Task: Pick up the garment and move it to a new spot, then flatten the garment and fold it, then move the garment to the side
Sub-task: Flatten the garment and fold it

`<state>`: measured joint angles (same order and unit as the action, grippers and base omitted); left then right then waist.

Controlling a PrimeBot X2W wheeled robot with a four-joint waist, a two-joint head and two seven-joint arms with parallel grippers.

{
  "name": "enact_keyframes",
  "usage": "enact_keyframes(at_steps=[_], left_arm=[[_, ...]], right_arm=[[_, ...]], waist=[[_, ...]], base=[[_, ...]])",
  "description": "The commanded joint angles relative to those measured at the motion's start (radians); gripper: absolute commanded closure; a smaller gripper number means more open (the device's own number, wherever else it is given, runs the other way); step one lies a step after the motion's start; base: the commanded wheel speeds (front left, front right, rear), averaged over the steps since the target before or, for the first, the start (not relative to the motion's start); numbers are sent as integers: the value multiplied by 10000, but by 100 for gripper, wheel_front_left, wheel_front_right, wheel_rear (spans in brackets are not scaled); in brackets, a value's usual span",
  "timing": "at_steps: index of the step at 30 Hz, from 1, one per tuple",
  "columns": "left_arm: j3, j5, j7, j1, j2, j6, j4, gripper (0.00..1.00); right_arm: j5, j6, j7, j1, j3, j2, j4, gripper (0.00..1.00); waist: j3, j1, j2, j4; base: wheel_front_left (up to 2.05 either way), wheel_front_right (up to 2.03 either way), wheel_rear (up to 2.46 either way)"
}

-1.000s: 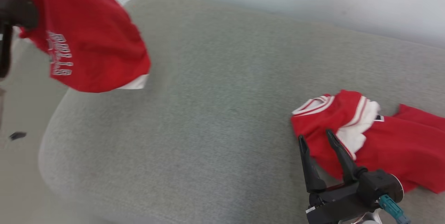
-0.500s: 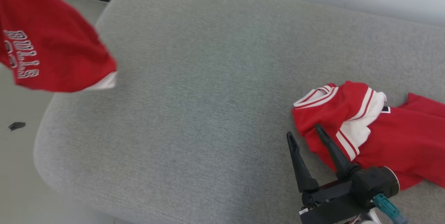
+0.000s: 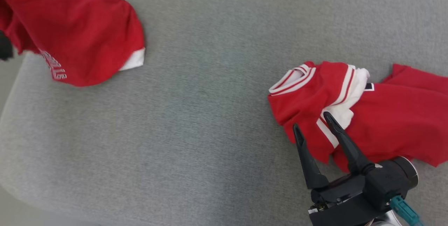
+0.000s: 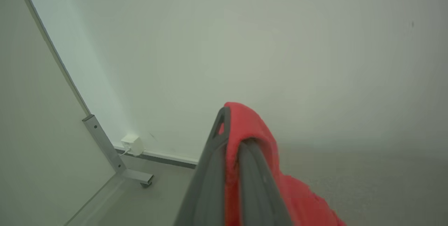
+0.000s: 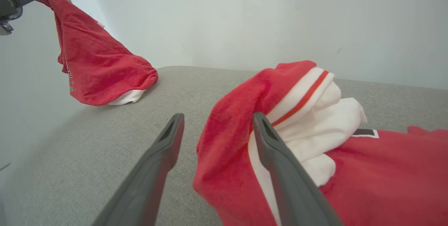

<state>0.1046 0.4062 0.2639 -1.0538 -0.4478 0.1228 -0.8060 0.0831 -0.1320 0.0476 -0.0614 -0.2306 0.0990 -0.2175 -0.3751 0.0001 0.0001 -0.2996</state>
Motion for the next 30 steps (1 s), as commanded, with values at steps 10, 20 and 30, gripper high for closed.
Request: enact_keyframes(at_steps=[10, 20, 30], left_arm=[[-382, -128, 9, 1406, 670, 61, -1477, 100], [-202, -133, 9, 1581, 745, 60, -2006, 0], [103, -289, 9, 1720, 483, 61, -1771, 0]], right_arm=[[-140, 26, -172, -63, -219, -9, -390, 0], [-45, 26, -23, -112, -169, -78, -103, 0], [233, 26, 366, -91, -374, -250, 491, 0]], waist=[[-609, -1, -1, 626], [-378, -1, -1, 557], [357, -1, -1, 580]], base=[[0, 0, 0], [0, 0, 0], [0, 0, 0]])
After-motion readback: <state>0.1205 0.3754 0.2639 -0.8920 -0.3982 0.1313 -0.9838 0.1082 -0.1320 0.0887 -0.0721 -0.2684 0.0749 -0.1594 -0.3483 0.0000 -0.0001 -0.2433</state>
